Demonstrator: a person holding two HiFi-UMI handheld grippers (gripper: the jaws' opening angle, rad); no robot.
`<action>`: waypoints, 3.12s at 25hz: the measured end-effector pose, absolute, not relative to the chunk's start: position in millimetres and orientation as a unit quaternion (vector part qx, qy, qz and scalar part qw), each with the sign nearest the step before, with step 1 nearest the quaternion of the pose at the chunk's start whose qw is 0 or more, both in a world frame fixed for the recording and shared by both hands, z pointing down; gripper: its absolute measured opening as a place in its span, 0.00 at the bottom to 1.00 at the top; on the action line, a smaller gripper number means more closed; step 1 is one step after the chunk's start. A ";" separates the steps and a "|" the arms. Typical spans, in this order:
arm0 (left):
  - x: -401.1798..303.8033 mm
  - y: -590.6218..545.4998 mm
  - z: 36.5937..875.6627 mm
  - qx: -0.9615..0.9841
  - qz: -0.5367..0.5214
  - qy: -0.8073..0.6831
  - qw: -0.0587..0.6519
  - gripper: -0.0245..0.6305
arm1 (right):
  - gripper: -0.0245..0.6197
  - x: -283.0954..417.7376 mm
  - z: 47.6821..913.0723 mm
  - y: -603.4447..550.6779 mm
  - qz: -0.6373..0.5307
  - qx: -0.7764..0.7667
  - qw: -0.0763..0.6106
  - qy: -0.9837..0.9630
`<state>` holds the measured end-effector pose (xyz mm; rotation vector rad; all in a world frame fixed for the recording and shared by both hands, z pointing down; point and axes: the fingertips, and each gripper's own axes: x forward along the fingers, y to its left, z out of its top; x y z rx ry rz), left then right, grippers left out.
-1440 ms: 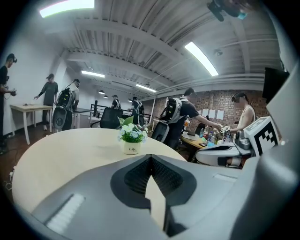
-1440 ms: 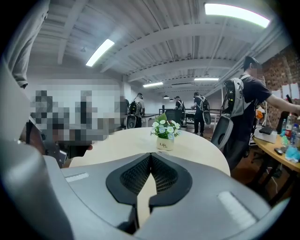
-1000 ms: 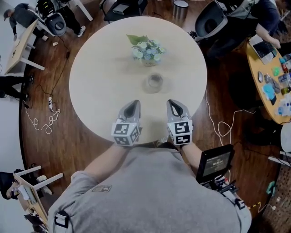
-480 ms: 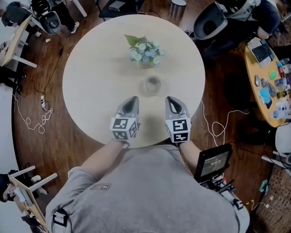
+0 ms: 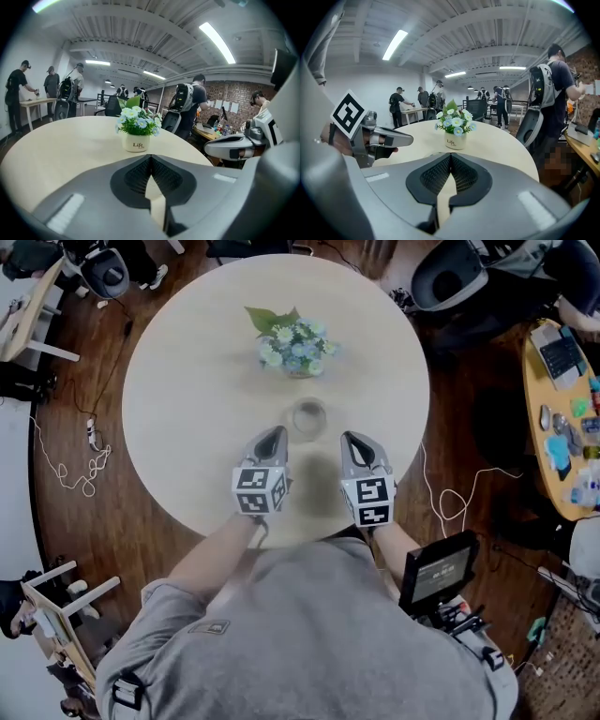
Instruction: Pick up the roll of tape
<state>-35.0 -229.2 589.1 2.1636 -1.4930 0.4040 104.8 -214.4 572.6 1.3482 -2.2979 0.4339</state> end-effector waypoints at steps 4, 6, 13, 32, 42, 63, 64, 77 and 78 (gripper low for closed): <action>-30.3 -241.5 606.0 0.787 0.172 -0.540 0.245 0.04 | 0.06 105.7 585.6 -221.9 0.167 0.475 0.224 -0.834; -27.6 -248.0 612.2 0.788 0.183 -0.534 0.247 0.04 | 0.06 106.4 592.0 -224.4 0.173 0.469 0.230 -0.835; -17.6 -265.0 640.9 0.790 0.241 -0.506 0.250 0.24 | 0.06 101.3 603.5 -237.5 0.185 0.452 0.228 -0.842; -5.6 -289.8 707.3 0.770 0.363 -0.448 0.275 0.30 | 0.06 105.5 628.2 -264.2 0.206 0.447 0.237 -0.838; -4.1 -293.7 712.2 0.763 0.383 -0.441 0.278 0.27 | 0.06 104.5 630.7 -270.6 0.207 0.445 0.238 -0.838; -45.0 -262.3 660.1 0.744 0.307 -0.541 0.244 0.22 | 0.06 92.1 601.8 -259.9 0.176 0.411 0.218 -0.868; -47.7 -258.1 655.5 0.743 0.299 -0.547 0.245 0.22 | 0.06 90.8 600.9 -258.1 0.174 0.408 0.219 -0.869; -96.5 -215.6 579.2 0.734 0.192 -0.609 0.232 0.22 | 0.06 50.8 547.6 -240.8 0.113 0.394 0.198 -0.891; -99.3 -210.2 574.1 0.734 0.186 -0.611 0.230 0.22 | 0.06 49.8 542.5 -238.1 0.109 0.396 0.196 -0.890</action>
